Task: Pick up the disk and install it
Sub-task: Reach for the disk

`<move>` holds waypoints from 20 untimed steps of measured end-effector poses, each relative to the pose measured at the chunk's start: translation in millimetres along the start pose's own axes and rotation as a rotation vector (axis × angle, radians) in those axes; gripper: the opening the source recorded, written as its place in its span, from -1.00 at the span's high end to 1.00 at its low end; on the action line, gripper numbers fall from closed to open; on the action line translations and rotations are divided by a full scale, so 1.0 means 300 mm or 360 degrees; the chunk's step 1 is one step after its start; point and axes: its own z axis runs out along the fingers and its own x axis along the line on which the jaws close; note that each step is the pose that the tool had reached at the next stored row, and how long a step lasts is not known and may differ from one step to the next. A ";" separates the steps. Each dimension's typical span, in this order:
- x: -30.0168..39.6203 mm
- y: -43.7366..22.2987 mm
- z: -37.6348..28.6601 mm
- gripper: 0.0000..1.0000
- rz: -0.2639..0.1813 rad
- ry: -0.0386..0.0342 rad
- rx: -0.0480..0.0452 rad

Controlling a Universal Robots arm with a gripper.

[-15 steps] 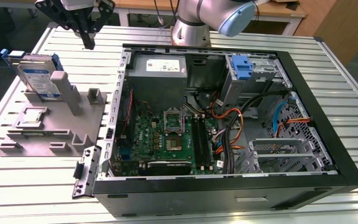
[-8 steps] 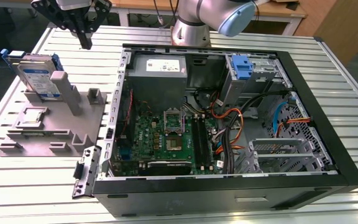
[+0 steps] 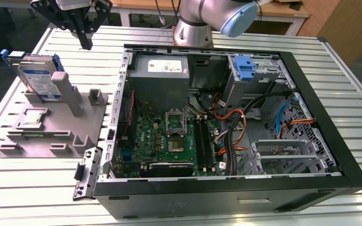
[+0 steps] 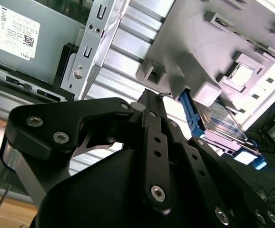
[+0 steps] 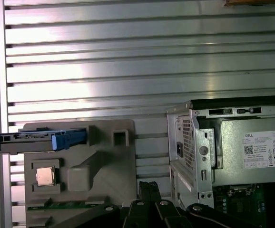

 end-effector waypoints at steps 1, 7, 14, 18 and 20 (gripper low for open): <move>0.002 0.000 0.000 0.80 0.0000 0.0000 0.0000; 0.021 0.001 0.000 0.80 0.0000 0.0000 0.0000; 0.033 0.001 0.000 0.80 0.0000 0.0000 0.0000; 0.041 0.000 0.001 0.80 0.0000 0.0000 0.0000; 0.053 -0.001 0.002 0.80 0.0000 0.0000 0.0000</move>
